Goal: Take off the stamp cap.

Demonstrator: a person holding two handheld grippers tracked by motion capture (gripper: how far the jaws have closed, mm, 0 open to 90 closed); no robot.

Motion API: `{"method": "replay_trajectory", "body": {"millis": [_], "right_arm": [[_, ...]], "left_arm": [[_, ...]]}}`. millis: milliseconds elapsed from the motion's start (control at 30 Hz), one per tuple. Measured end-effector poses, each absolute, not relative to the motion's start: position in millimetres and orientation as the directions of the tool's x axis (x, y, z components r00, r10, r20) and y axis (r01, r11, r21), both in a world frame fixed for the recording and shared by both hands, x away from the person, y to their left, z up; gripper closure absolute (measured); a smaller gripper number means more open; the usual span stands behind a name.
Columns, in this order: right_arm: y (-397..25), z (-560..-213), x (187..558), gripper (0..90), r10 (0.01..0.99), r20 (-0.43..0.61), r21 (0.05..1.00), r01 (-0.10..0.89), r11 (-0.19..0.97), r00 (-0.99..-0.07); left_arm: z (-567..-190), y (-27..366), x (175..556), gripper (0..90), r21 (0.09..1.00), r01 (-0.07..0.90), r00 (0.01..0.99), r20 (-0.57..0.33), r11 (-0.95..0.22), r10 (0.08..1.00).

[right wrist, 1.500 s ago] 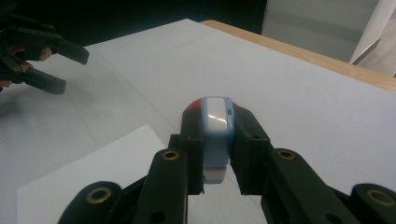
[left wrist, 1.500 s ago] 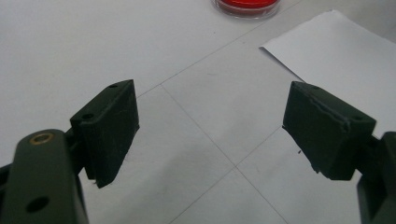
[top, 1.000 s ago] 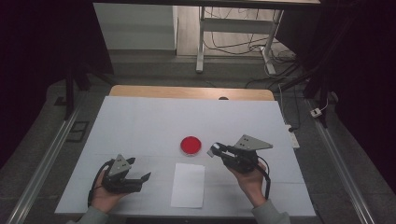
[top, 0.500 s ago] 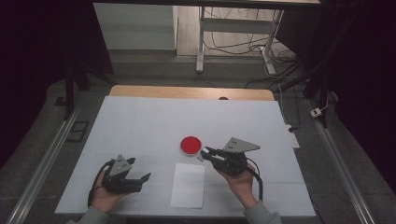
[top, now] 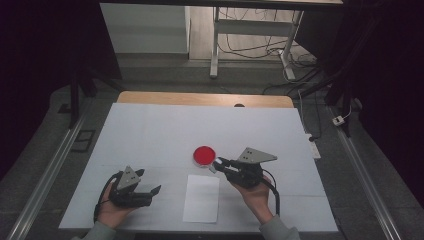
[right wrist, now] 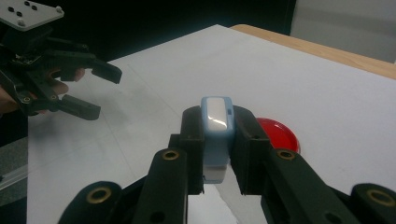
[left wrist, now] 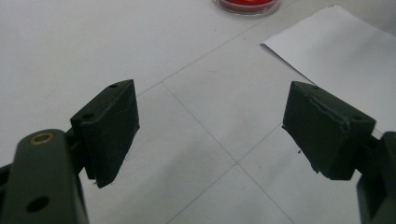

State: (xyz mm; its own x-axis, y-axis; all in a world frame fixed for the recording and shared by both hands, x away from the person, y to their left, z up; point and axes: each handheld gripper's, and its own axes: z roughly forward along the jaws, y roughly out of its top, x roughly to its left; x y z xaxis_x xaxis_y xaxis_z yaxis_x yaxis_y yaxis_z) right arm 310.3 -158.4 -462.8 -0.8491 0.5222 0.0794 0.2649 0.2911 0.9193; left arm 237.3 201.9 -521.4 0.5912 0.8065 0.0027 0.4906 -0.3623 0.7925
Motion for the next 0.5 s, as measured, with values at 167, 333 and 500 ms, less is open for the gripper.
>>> {"method": "replay_trajectory", "body": {"millis": [167,333,500], "right_arm": [[-159.8,-460.7,310.8,75.3,0.528,0.076,0.922,0.261,0.285,-0.846],[-160.9,-460.6,311.2,75.3,0.533,0.089,0.924,0.27,0.271,-0.842],[-160.5,-459.7,311.4,75.3,0.529,0.1,0.927,0.272,0.258,-0.843]], "left_arm": [[-521.4,201.1,238.8,18.9,0.791,0.491,0.592,0.003,-0.364,0.806],[-517.8,196.4,237.8,18.9,0.798,0.48,0.598,0.006,-0.364,0.802],[-511.1,183.5,238.4,18.9,0.807,0.451,0.621,0.024,-0.382,0.783]]}}
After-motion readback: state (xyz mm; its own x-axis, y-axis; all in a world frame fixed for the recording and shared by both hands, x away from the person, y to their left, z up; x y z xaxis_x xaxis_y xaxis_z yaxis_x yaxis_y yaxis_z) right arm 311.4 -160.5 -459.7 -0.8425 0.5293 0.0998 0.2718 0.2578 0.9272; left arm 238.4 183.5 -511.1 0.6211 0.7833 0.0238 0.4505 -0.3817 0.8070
